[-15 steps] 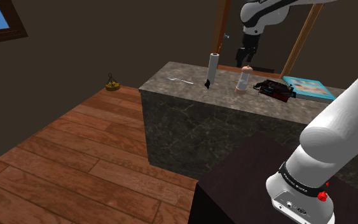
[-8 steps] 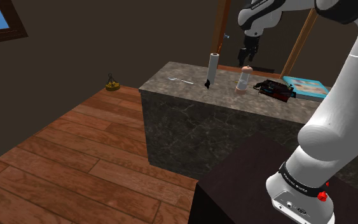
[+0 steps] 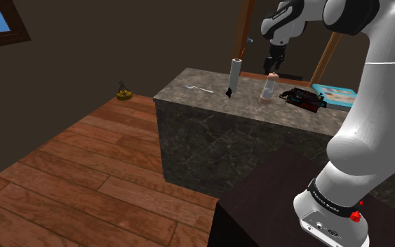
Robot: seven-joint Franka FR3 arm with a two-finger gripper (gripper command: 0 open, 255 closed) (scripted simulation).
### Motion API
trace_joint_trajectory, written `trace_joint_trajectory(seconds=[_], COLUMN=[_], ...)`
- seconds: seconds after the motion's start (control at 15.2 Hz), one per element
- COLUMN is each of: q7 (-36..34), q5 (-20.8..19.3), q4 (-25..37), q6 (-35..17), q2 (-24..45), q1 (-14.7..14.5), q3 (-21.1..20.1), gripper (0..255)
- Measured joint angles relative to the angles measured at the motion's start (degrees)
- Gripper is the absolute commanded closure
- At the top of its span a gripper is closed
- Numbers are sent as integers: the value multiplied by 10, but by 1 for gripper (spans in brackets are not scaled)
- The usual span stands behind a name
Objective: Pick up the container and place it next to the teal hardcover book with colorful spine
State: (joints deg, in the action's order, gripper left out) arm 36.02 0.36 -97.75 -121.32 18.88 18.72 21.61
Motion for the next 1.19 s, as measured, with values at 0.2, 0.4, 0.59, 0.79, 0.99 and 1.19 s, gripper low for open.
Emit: trace_joint_trajectory(seconds=[0.2,0.4,0.59,0.79,0.99,1.19], q7=[3,3,4,4,4,4], q5=[5,6,7,7,6,6], q4=[-7,-12,-12,-12,-13,-13], q6=[-19,-28,-29,-29,-29,-29], q2=[13,17,17,17,17,17], q1=[4,4,4,4,4,4], q3=[-1,-2,-2,-2,-2,-2], gripper=[0,0,0,255,255,255])
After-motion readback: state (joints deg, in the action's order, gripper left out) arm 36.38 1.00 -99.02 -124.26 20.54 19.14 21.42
